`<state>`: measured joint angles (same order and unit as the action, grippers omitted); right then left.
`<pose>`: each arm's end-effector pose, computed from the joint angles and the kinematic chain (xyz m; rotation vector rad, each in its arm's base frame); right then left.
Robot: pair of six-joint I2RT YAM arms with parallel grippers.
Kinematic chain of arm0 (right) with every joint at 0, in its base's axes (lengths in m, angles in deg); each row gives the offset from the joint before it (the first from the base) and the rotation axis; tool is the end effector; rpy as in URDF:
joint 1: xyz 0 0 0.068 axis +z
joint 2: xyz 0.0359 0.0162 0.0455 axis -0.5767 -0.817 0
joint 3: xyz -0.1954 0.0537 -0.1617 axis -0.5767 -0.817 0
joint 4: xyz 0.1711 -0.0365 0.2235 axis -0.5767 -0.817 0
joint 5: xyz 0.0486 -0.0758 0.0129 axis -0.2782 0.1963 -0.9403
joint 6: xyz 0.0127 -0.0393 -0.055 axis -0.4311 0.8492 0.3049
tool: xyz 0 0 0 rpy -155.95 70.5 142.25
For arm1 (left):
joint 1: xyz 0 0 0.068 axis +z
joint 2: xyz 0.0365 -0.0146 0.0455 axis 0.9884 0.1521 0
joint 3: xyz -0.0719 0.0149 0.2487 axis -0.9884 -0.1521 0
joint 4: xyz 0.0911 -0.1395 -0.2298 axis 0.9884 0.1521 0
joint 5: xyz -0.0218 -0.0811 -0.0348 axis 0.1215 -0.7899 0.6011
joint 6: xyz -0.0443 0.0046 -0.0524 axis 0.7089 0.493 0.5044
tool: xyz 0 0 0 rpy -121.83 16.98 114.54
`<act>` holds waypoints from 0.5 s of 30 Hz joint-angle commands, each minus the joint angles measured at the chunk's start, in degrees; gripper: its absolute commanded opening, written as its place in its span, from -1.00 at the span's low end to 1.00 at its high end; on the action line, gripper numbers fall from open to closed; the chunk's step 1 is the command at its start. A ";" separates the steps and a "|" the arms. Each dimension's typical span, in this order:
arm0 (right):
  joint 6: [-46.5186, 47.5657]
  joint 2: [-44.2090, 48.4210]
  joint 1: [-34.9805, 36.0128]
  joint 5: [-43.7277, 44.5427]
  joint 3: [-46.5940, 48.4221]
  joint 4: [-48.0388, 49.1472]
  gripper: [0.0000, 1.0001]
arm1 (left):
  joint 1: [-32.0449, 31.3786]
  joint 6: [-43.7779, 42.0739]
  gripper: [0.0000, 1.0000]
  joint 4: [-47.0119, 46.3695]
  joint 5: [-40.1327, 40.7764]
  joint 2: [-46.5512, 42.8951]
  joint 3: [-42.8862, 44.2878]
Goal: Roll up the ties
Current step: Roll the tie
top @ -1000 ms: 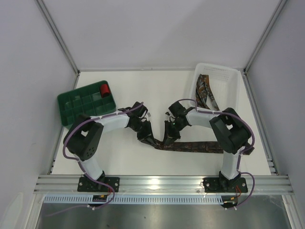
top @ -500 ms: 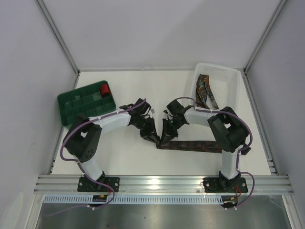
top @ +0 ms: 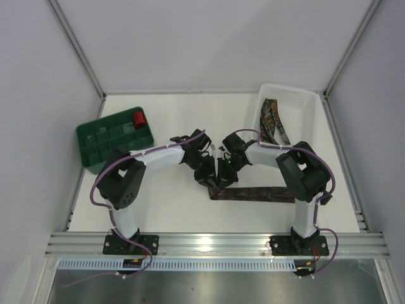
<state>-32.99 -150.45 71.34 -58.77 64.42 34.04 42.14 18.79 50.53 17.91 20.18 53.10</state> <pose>0.2876 0.2468 0.0882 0.1904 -2.9137 -0.9591 0.2710 -0.2593 0.1315 -0.0434 -2.8603 0.9567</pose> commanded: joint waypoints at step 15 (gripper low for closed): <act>3.26 7.49 -6.13 2.19 -4.54 -2.24 -0.93 | -5.01 -2.53 -0.64 2.91 0.69 5.57 6.02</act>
<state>-31.59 -146.67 67.40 -57.96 60.44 32.90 38.64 17.65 51.73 18.26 24.51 56.43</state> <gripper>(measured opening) 0.036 0.192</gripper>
